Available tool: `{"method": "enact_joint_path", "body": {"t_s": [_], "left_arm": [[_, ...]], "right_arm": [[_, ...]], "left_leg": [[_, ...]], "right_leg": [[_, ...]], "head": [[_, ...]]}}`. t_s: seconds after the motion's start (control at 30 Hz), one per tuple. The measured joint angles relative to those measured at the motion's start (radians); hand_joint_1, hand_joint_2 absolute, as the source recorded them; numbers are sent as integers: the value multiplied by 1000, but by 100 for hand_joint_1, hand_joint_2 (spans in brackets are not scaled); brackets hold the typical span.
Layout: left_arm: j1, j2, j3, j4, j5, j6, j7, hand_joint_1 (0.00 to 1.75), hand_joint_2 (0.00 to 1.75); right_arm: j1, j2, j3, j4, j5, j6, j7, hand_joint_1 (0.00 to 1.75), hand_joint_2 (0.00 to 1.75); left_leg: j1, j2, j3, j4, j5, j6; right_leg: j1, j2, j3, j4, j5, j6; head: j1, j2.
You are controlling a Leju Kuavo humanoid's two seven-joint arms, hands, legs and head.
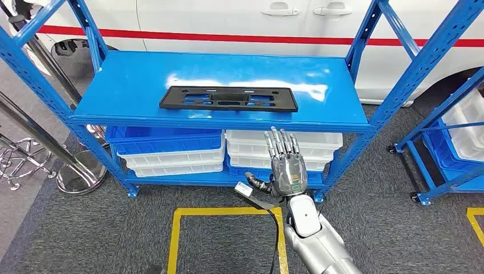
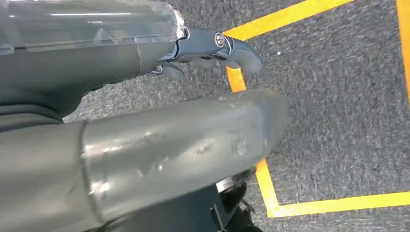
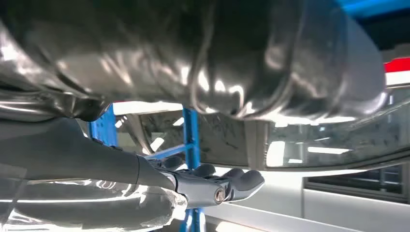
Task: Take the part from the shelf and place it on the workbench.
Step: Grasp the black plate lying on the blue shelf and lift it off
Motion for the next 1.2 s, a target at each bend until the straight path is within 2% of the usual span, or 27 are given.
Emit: {"method": "enact_joint_path", "body": {"t_s": [0.1, 0.13, 0.17, 0.23, 0.27, 0.3, 0.37, 0.43, 0.5, 0.57, 0.6, 0.63, 0.67, 0.73, 0.77, 0.8, 0.9, 0.97, 1.0, 1.07, 1.1, 1.13, 1.17, 1.2], "left_arm": [[2, 0, -1, 0, 1, 0, 0, 0, 0], [2, 0, -1, 0, 3, 0, 0, 0, 0], [3, 0, -1, 0, 4, 0, 0, 0, 0], [3, 0, -2, 0, 7, 0, 0, 0, 0], [2, 0, -2, 0, 7, 0, 0, 0, 0], [2, 0, -2, 0, 7, 0, 0, 0, 0], [2, 0, -2, 1, 8, 0, -1, 0, 0], [3, 1, -2, 0, 9, 0, -1, 0, 0], [3, 2, -3, 1, 9, 0, -1, 0, 0], [4, 2, -3, 1, 8, 0, -1, 0, 0], [5, 2, -3, 1, 8, 0, -1, 0, 0], [6, 2, -3, 1, 8, 0, -1, 0, 0], [6, 2, -4, 1, 8, 0, -1, 0, 0], [5, 2, -4, 1, 8, 0, -1, 0, 0], [4, 2, -4, 1, 8, 0, -1, 0, 0], [3, 2, -4, 1, 8, 0, -2, 0, 0], [5, 3, -5, 1, 8, 0, -2, 0, 0], [5, 2, -5, 1, 8, 0, -3, 0, 0], [4, 1, -5, 1, 8, 0, -3, 0, 0], [3, 1, -6, 1, 8, 0, -3, 0, 0], [4, 1, -7, 1, 8, 0, -3, 0, 0], [4, 1, -7, 1, 8, 0, -3, 0, 0], [5, 2, -7, 1, 8, 0, -3, 0, 0], [5, 2, -8, 1, 8, 0, -3, 0, 0]], "right_arm": [[-3, -9, 12, 23, 0, 2, 0, 0, 0], [-6, -14, 18, 34, 0, 3, -1, 0, 0], [-10, -18, 23, 44, 0, 4, -1, 0, 0], [-22, -23, 27, 57, 0, 5, -2, 0, 0], [-29, -25, 28, 62, 0, 5, -3, 0, 0], [-35, -26, 29, 67, 0, 5, -6, 0, 0], [-42, -28, 30, 76, 0, 5, -14, 0, 0], [-43, -29, 30, 81, 0, 4, -20, 0, 0], [-44, -29, 30, 82, 0, 5, -22, 0, 0], [-45, -29, 31, 85, 0, 7, -12, 0, 0], [-45, -30, 32, 87, 0, 8, -4, 0, 0], [-45, -30, 33, 89, 0, 9, 4, 0, 0], [-46, -32, 35, 90, 0, 10, 11, 0, 0], [-48, -33, 37, 92, 0, 10, 17, 0, 0], [-50, -34, 38, 92, 0, 11, 18, 0, 0], [-52, -35, 38, 93, 0, 11, 19, 0, 0], [-54, -36, 39, 93, 0, 11, 19, 0, 0], [-56, -39, 39, 94, 0, 11, 19, 0, 0], [-57, -40, 39, 94, 0, 11, 19, 0, 0], [-57, -43, 39, 96, 0, 11, 19, 0, 0], [-56, -44, 39, 98, 0, 11, 20, 0, 0], [-54, -44, 39, 100, 0, 12, 21, 0, 0], [-54, -45, 39, 101, 0, 13, 24, 0, 0], [-55, -46, 39, 103, 0, 14, 28, 0, 0]], "left_leg": [[-3, 0, -1, 1, 0, 1], [-4, -1, 0, 1, -1, 1], [-5, -2, 0, 2, -1, 1], [-7, -3, 1, 4, -4, -1], [-9, -3, -1, 7, -6, -4], [-10, -2, -3, 9, -7, -7], [-12, -2, -5, 9, -8, -18], [-10, -2, -9, 21, -20, -28], [-8, -1, -43, 99, -70, -38], [-4, -1, -106, 230, -129, -45], [-3, -1, -128, 274, -139, -48], [-2, -1, -137, 288, -133, -49], [-2, -1, -125, 261, -108, -48], [-2, 0, -63, 132, -42, -42], [-4, -1, -34, 70, -20, -37], [-6, -1, -17, 33, -10, -32], [-8, -3, -9, 13, -6, -20], [-2, -2, -6, 4, 0, -8], [1, -1, -5, 1, 2, -2], [0, 0, -5, 0, 3, 2], [-1, 0, -6, 1, 3, 2], [-1, 0, -5, 1, 2, 2], [-1, -1, -5, 2, 2, 1], [0, -2, -3, 3, 1, 0]], "right_leg": [[0, 0, -51, 99, -26, 0], [1, 0, -54, 102, -13, -1], [1, 0, -38, 65, 18, -5], [4, 0, 24, -67, 87, -17], [6, 0, 48, -121, 106, -22], [9, 1, 61, -153, 113, -27], [12, 1, 64, -167, 110, -32], [6, 0, 68, -175, 113, -40], [1, -2, 73, -181, 116, -49], [2, -2, 73, -180, 115, -53], [2, -2, 73, -179, 114, -53], [3, -2, 73, -178, 113, -54], [3, -1, 73, -175, 111, -53], [3, 1, 74, -170, 106, -49], [4, 1, 73, -166, 104, -45], [5, 2, 72, -164, 103, -41], [8, 2, 71, -165, 104, -27], [7, 2, 62, -139, 81, -19], [6, 1, 44, -97, 54, -15], [3, 1, -17, 36, -12, -9], [1, 1, -45, 93, -32, -6], [0, 1, -59, 119, -32, -4], [-2, 1, -53, 105, -12, -3], [-3, 0, -29, 52, 24, -4]], "head": [[0, 0], [0, 0], [0, 0], [0, 0], [0, 0], [0, 0], [0, 0], [0, 0], [0, 0], [0, 0], [0, 0], [0, 0], [0, 0], [0, 0], [0, 0], [0, 0], [0, 0], [0, 0], [0, 0], [0, 0], [0, 0], [0, 0], [0, 0], [0, 0]]}}
